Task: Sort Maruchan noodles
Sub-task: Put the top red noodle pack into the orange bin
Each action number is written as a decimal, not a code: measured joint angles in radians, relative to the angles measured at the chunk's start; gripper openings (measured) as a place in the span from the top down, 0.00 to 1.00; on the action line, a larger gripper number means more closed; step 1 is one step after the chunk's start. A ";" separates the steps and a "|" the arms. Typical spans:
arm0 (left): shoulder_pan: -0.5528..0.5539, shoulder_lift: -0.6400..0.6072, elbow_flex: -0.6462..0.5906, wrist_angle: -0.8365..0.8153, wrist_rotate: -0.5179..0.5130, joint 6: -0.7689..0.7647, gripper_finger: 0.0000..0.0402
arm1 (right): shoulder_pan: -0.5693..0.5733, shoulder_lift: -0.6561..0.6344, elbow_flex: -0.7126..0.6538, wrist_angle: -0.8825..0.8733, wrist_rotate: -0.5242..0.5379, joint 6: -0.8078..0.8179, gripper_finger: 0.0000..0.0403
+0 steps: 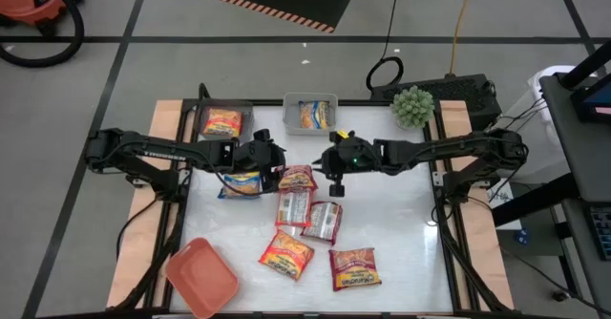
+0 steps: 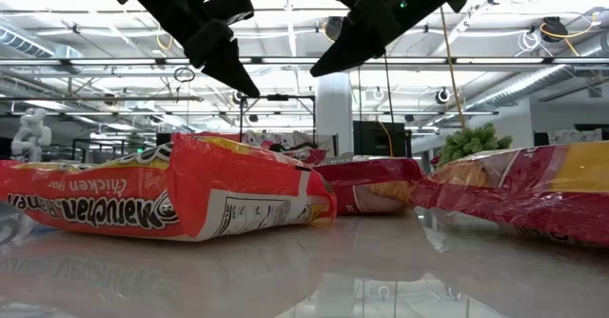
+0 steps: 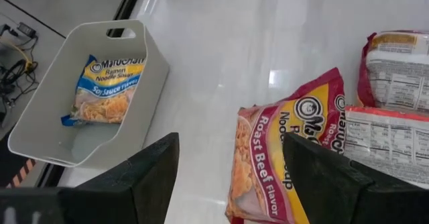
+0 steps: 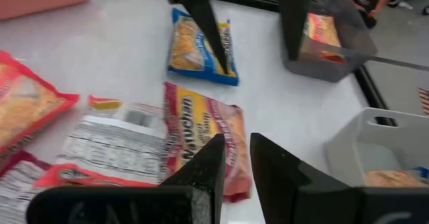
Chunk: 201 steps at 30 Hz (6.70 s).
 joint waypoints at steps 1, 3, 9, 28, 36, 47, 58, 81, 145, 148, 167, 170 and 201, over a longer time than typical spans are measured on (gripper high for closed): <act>0.000 0.000 0.000 0.001 0.000 -0.001 0.33 | 0.005 0.000 0.000 0.000 0.000 0.011 0.84; 0.000 0.000 0.000 0.001 0.000 -0.003 0.33 | 0.014 0.007 0.000 0.002 0.001 0.025 0.84; 0.000 0.000 0.000 -0.001 0.000 -0.028 0.33 | 0.038 0.008 -0.026 0.017 0.001 0.045 0.84; 0.000 -0.006 0.000 -0.047 0.105 -0.013 0.33 | 0.083 0.167 -0.034 0.034 0.104 0.102 0.81; 0.000 -0.006 0.000 -0.067 0.105 -0.011 0.33 | 0.105 0.211 -0.035 0.076 0.075 0.145 0.62; -0.003 -0.004 0.000 -0.125 0.105 -0.054 0.33 | 0.115 0.256 -0.035 0.132 0.108 0.144 0.56; -0.020 -0.003 0.000 -0.146 0.104 -0.057 0.33 | 0.115 0.306 -0.035 0.156 0.144 0.151 0.68; -0.021 -0.003 -0.012 -0.153 0.100 -0.043 0.33 | 0.135 0.185 -0.032 0.184 0.268 0.097 1.00; -0.151 0.127 -0.015 0.237 -0.084 -0.169 0.62 | 0.158 0.049 -0.030 0.360 0.309 -0.007 1.00; -0.151 0.126 -0.014 0.210 -0.085 -0.168 0.68 | 0.161 0.049 -0.030 0.360 0.312 -0.008 1.00; -0.408 -0.048 -0.014 -0.121 -0.110 -0.291 0.71 | 0.279 -0.106 -0.030 0.352 0.319 0.020 0.83; -0.505 -0.097 -0.014 -0.172 -0.111 -0.346 0.71 | 0.299 -0.121 -0.030 0.366 0.318 0.024 0.84; -1.226 -0.253 -0.014 -0.584 -0.134 -0.861 0.71 | 0.390 -0.057 -0.030 0.418 0.320 0.323 0.84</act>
